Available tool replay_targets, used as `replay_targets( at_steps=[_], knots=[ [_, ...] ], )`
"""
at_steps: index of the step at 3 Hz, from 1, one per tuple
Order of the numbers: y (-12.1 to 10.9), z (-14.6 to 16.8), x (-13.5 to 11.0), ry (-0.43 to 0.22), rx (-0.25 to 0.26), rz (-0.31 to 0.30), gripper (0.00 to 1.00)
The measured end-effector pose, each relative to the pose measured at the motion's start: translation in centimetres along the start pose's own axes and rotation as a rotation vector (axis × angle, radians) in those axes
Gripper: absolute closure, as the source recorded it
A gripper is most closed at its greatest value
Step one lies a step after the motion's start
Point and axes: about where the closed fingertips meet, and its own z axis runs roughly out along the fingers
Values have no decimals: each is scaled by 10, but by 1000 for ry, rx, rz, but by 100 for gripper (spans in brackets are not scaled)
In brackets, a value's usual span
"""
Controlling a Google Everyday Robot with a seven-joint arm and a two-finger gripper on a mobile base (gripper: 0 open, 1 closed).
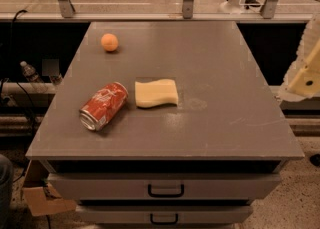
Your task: Move orange near sponge
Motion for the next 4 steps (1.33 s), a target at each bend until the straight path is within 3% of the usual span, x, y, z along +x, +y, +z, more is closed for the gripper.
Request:
replay_targets(
  at_steps=[1, 2, 4],
  knots=[
    [0, 0, 0, 0, 0, 0, 0],
    [-19, 24, -25, -27, 10, 12, 0],
    [-70, 126, -111, -102, 3, 99, 0]
  ],
)
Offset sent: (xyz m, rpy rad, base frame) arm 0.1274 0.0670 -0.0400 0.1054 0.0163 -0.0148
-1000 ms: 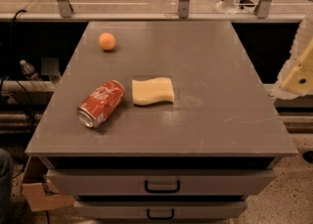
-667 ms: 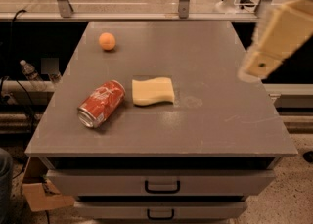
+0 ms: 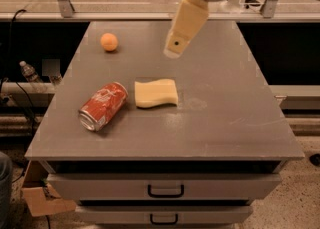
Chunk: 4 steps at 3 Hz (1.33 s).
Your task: Move orange near sponge
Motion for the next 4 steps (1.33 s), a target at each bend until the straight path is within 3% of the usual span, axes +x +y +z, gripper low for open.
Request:
replay_targets(
  at_steps=[1, 2, 3, 4],
  knots=[
    [0, 51, -22, -64, -62, 71, 0],
    [0, 58, -23, -71, -73, 82, 0],
    [-3, 62, -22, -85, -59, 96, 0],
    [-25, 91, -20, -163, -43, 122, 0]
  ],
)
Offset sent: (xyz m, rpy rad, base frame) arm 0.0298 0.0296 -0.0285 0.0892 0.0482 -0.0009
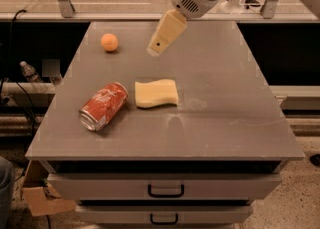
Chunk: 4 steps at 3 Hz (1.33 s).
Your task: Move orange near sponge
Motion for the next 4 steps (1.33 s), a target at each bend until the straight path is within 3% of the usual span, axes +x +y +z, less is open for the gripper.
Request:
replay_targets(
  at_steps=[1, 2, 4],
  knots=[
    [-26, 47, 0, -53, -2, 25, 0],
    [-34, 94, -4, -77, -16, 63, 0],
    [-12, 158, -35, -119, -83, 112, 0]
  ],
)
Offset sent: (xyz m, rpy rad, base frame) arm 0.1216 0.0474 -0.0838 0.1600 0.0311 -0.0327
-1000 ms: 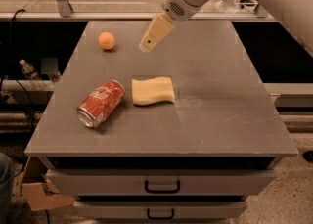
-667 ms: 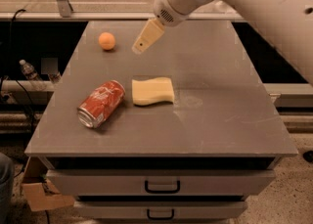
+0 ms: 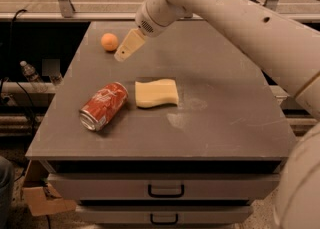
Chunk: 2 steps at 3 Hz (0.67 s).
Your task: Move orange near sponge
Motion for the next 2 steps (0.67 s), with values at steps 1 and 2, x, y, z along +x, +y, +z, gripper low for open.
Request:
replay_targets(
  at_steps=[1, 2],
  knots=[
    [8, 26, -7, 6, -26, 7, 0],
    [4, 47, -11, 4, -15, 34, 0]
  ],
)
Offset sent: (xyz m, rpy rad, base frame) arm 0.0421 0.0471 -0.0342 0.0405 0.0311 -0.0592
